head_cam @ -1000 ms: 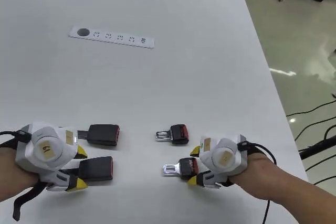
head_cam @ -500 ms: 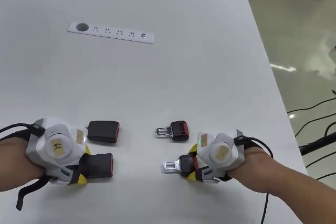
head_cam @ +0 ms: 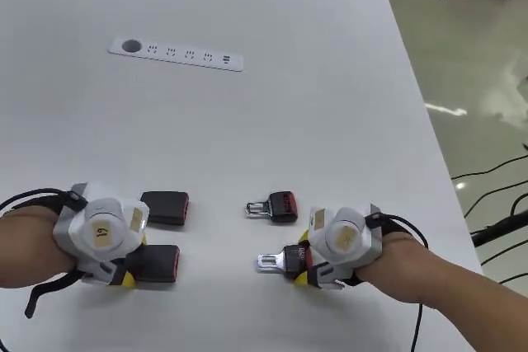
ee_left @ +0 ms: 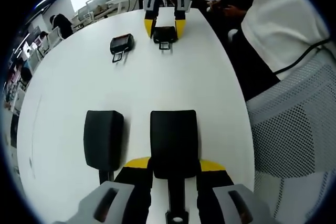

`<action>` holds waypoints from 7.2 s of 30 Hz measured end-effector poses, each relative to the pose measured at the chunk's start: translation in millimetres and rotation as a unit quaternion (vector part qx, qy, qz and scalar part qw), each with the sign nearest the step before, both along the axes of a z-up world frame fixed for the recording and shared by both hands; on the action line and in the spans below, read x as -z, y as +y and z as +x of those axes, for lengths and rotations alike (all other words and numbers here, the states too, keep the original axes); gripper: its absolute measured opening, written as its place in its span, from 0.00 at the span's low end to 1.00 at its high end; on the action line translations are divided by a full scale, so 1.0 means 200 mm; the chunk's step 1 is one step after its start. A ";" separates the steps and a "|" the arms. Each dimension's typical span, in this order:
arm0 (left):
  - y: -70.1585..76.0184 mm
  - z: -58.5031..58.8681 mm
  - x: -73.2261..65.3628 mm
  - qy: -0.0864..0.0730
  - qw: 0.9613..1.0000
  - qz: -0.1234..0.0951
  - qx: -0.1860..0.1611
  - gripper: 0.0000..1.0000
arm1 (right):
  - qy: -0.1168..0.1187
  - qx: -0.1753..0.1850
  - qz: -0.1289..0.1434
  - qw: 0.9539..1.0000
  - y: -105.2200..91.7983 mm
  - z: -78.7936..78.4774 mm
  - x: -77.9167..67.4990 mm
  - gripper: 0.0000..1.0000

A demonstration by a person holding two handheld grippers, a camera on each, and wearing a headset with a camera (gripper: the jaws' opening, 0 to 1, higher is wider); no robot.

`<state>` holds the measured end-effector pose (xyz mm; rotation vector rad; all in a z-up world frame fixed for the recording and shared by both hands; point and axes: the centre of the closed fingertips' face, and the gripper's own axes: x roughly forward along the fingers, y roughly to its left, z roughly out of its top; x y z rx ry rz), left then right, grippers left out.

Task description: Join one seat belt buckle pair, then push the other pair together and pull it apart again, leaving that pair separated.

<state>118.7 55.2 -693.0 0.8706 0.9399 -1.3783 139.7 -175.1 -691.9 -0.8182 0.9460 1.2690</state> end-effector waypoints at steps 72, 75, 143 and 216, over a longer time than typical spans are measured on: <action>0.00 0.00 -0.01 0.000 1.000 0.018 -0.004 0.33 | -0.010 -0.035 0.034 0.999 0.34 -0.11 0.00 0.33; 0.00 0.00 -0.01 0.000 1.000 0.019 -0.004 0.33 | -0.011 -0.032 0.040 0.999 0.39 -0.11 0.00 0.33; 0.00 0.00 0.00 -0.001 0.999 0.035 0.006 0.30 | -0.026 -0.032 0.069 0.997 0.78 -0.11 -0.01 0.30; 0.01 0.03 -0.10 0.008 0.998 0.008 -0.062 0.33 | -0.020 -0.024 0.093 0.995 0.78 -0.09 -0.09 0.31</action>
